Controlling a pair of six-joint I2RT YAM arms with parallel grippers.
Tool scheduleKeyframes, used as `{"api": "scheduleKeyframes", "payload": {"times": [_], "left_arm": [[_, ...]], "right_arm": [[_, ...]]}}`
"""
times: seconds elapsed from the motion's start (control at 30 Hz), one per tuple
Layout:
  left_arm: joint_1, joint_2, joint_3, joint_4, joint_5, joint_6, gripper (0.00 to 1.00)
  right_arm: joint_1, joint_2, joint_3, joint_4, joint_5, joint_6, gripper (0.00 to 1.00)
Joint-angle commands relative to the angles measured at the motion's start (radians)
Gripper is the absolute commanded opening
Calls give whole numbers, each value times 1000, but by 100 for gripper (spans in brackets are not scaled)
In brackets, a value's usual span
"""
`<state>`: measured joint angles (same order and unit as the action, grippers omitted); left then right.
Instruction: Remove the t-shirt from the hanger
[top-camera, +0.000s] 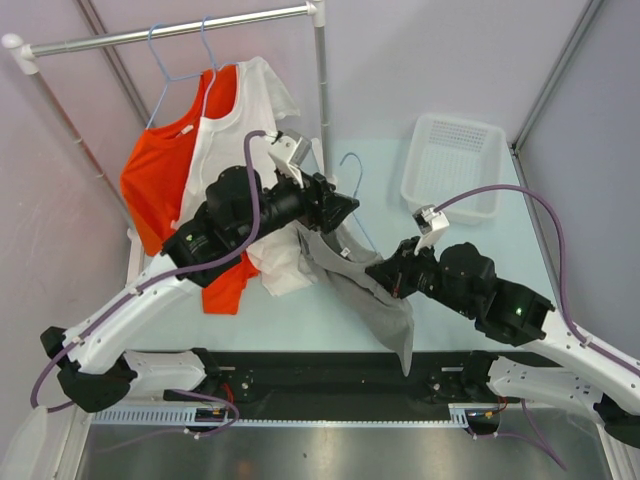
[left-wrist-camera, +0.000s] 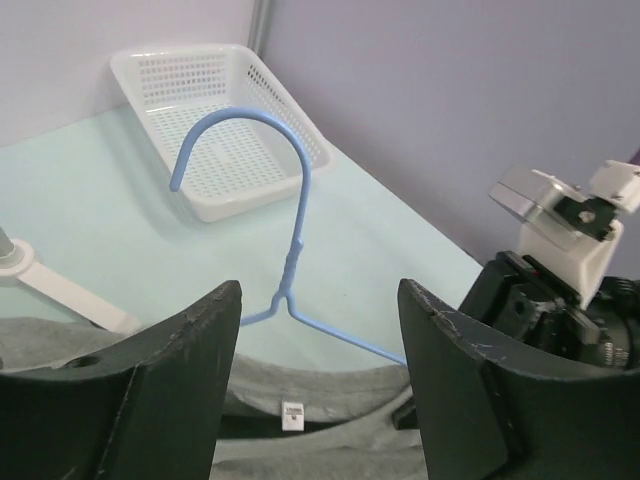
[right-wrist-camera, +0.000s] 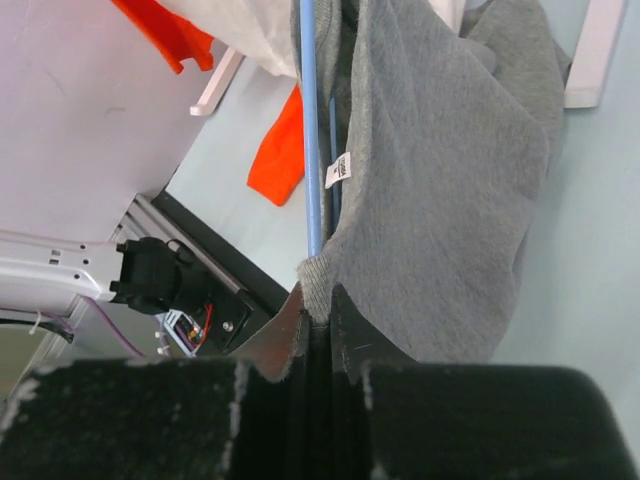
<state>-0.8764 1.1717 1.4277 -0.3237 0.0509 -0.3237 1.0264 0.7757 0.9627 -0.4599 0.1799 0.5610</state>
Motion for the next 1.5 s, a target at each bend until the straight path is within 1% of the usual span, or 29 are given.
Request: {"api": "scheduleKeyframes", "payload": {"times": [0.0,0.17,0.27,0.33,0.37,0.43,0.47,0.5,0.53,0.57,0.6,0.63,0.67,0.7,0.77,0.87,1.0,1.13,1.17,1.23,1.33,1.43,1.47], "left_arm": [[-6,29,16,11,-16,80,68],[-6,69,11,35,-48,83,66],[-6,95,10,48,-48,75,61],[-6,112,10,57,-48,65,54],[-6,130,11,54,-77,60,49],[-6,144,11,57,-91,51,45],[-6,149,5,63,-94,48,32],[-6,152,2,70,-115,37,26],[-6,151,-4,77,-131,32,20],[-6,149,-19,99,-147,28,8],[-6,143,-27,112,-181,22,2],[-6,138,-30,123,-196,20,0],[-6,140,-32,141,-207,23,0],[-6,144,-27,147,-229,37,0],[-4,158,5,146,-243,51,0],[-3,195,63,124,-253,74,0],[16,218,108,112,-266,95,0],[59,227,149,97,-255,87,0],[68,230,155,91,-246,86,0],[92,229,166,89,-234,80,0],[117,224,172,89,-214,71,0],[135,220,169,92,-191,61,0],[137,218,166,91,-187,58,0]], "right_arm": [[4,-4,5,93,-68,11,0],[4,11,7,102,-89,25,0],[4,13,7,116,-95,28,0],[4,16,13,113,-94,28,0],[4,19,14,112,-94,28,0],[6,20,19,112,-97,33,0],[4,22,19,107,-102,36,0],[4,23,22,99,-100,45,0],[6,25,28,89,-93,48,2],[6,25,31,52,-80,56,11],[8,23,33,28,-63,74,33],[9,20,33,-20,-30,85,43],[12,16,30,-38,-17,92,61],[15,-1,25,-54,-13,96,77],[21,-22,1,-80,-7,100,85],[27,-75,-45,-95,-17,99,89],[29,-156,-93,-134,-13,106,89],[29,-251,-150,-143,-60,108,88],[29,-265,-160,-145,-63,112,84],[29,-295,-183,-166,-56,119,80],[29,-320,-196,-187,-27,139,71],[29,-354,-197,-194,18,154,56],[29,-371,-199,-197,36,160,47]]}}
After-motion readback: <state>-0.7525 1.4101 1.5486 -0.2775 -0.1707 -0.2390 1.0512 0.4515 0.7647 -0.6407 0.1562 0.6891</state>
